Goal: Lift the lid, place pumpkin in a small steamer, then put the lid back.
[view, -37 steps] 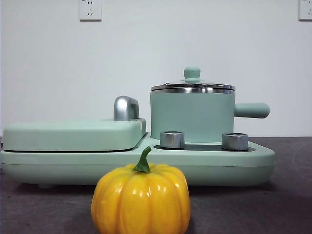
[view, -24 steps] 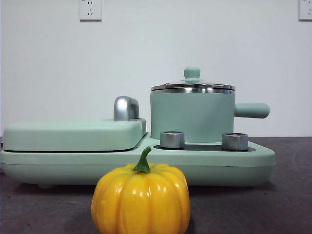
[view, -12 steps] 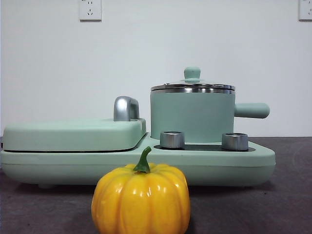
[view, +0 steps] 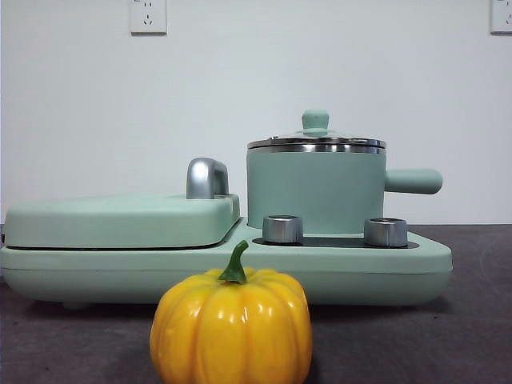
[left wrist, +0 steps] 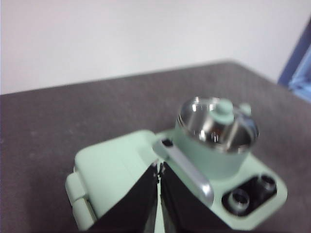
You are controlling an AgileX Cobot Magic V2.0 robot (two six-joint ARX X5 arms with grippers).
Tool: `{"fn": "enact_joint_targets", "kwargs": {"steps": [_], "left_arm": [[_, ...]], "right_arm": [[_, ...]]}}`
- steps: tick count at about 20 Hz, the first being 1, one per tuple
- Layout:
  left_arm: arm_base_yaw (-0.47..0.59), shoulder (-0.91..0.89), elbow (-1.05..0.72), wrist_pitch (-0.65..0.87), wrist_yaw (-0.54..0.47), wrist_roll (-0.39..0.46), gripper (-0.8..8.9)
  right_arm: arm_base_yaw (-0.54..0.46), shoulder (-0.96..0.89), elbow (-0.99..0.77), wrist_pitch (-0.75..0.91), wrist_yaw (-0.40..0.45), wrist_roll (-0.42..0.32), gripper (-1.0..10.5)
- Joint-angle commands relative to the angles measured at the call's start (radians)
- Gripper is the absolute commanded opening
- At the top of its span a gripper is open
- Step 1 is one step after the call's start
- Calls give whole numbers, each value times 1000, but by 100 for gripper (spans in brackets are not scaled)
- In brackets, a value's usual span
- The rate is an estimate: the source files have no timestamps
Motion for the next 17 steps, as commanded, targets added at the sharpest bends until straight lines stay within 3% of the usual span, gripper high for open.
{"fn": "enact_joint_targets", "kwargs": {"steps": [1, 7, 10, 13, 17], "left_arm": [[-40, 36, 23, -20, 6, 190, 6], [-172, 98, 24, -98, -109, 399, 6], [-235, 119, 24, -128, -173, 462, 7], [-280, 132, 24, -125, -183, 468, 10], [-317, 132, 24, -98, -183, 418, 197]], "right_arm": [[77, 32, 16, -11, 51, -92, 11], [209, 98, 16, -13, 156, -139, 11], [241, 124, 16, -13, 180, -139, 12], [249, 143, 16, -13, 200, -135, 52], [249, 152, 16, -12, 207, -126, 283]]}}
